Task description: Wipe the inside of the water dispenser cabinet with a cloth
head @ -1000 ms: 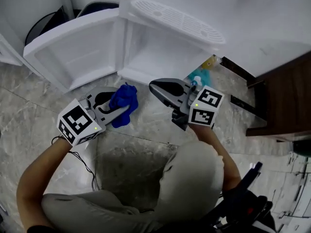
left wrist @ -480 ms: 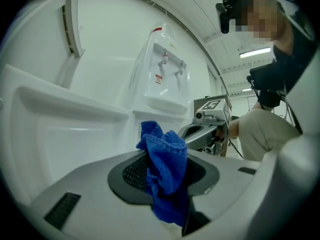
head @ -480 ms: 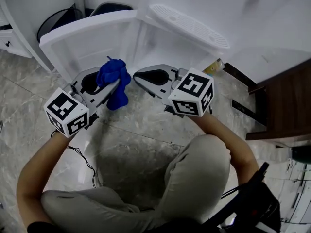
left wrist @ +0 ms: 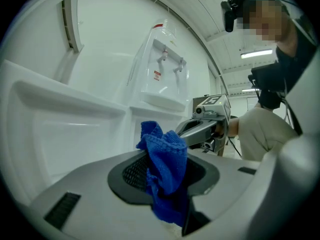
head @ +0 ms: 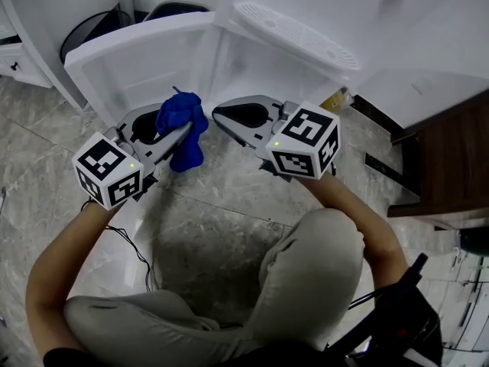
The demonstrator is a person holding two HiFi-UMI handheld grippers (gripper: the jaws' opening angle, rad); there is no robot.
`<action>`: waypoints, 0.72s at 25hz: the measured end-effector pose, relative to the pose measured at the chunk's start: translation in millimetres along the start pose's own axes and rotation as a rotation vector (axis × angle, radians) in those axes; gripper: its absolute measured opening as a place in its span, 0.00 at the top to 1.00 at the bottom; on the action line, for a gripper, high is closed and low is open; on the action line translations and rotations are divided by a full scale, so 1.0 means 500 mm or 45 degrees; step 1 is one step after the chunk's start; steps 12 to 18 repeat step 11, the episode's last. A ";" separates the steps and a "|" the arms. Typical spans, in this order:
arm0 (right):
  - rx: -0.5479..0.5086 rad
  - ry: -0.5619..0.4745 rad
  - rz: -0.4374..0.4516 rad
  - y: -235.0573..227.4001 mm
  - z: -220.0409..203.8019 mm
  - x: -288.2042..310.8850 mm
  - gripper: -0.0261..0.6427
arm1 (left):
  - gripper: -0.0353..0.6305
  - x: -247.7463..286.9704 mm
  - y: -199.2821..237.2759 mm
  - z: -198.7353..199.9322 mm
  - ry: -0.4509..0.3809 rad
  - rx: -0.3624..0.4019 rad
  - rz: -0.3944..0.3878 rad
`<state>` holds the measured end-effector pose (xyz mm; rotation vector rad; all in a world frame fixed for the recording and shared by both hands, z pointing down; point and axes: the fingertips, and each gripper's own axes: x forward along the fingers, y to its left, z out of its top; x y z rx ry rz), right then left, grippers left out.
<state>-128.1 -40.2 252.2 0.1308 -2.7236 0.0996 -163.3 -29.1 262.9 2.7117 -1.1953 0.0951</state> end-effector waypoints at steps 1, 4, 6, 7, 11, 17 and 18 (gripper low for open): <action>0.003 -0.003 0.002 0.001 0.001 -0.002 0.97 | 0.74 0.002 -0.002 -0.001 0.005 -0.001 -0.003; -0.002 -0.010 0.007 0.007 0.005 -0.003 0.97 | 0.74 0.006 -0.007 -0.005 0.014 -0.003 -0.012; -0.009 -0.005 -0.002 0.004 0.003 -0.005 0.97 | 0.74 0.009 -0.011 -0.007 0.017 0.005 -0.017; -0.010 0.000 -0.009 0.001 0.000 -0.007 0.97 | 0.74 0.009 -0.013 -0.009 0.020 0.008 -0.019; 0.010 0.010 -0.034 -0.011 -0.016 -0.019 0.97 | 0.74 0.011 -0.010 -0.022 0.032 -0.006 -0.009; 0.010 0.010 -0.034 -0.011 -0.016 -0.019 0.97 | 0.74 0.011 -0.010 -0.022 0.032 -0.006 -0.009; 0.010 0.010 -0.034 -0.011 -0.016 -0.019 0.97 | 0.74 0.011 -0.010 -0.022 0.032 -0.006 -0.009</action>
